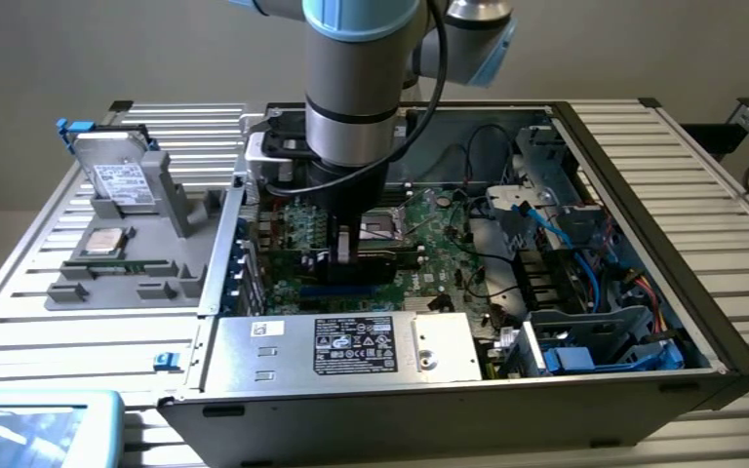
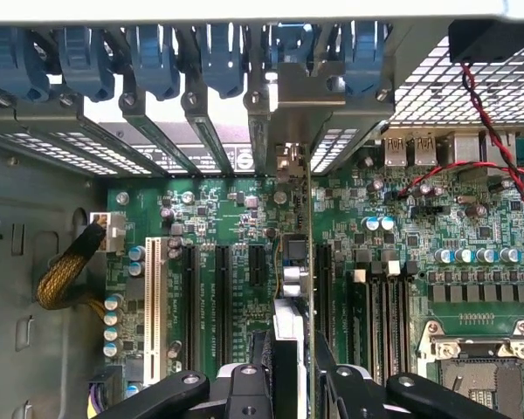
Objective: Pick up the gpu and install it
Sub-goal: 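Insert the gpu into the slot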
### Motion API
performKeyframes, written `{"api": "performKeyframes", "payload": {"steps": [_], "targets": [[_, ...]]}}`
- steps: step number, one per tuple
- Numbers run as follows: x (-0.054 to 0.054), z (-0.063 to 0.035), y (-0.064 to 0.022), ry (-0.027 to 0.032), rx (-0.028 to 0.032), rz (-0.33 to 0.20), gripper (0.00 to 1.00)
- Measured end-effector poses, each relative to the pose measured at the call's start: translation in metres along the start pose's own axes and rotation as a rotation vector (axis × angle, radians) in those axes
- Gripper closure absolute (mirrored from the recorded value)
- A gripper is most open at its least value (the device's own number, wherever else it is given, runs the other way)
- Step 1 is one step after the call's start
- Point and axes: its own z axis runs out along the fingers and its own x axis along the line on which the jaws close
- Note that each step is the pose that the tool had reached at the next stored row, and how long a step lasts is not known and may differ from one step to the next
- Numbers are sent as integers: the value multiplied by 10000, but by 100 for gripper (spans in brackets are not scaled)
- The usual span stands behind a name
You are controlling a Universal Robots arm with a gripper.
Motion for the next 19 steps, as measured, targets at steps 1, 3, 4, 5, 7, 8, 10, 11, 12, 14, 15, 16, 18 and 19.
{"api": "performKeyframes", "payload": {"steps": [1,3,4,5,7,8,10,11,12,14,15,16,18,19], "targets": [[-2,4,0,4,-1,0,71],[-2,10,0,6,-1,0,71],[-3,14,-1,9,0,0,71],[-3,14,-1,14,-1,0,71],[-3,14,0,17,-1,2,71],[-3,16,0,17,0,2,71],[1,17,1,14,2,2,71],[1,17,1,15,1,2,71],[1,18,0,16,1,3,71],[2,19,1,17,0,1,71],[3,20,1,16,1,0,71],[4,20,3,16,0,1,71],[9,20,5,17,0,1,71],[9,20,5,16,0,2,71]]}}
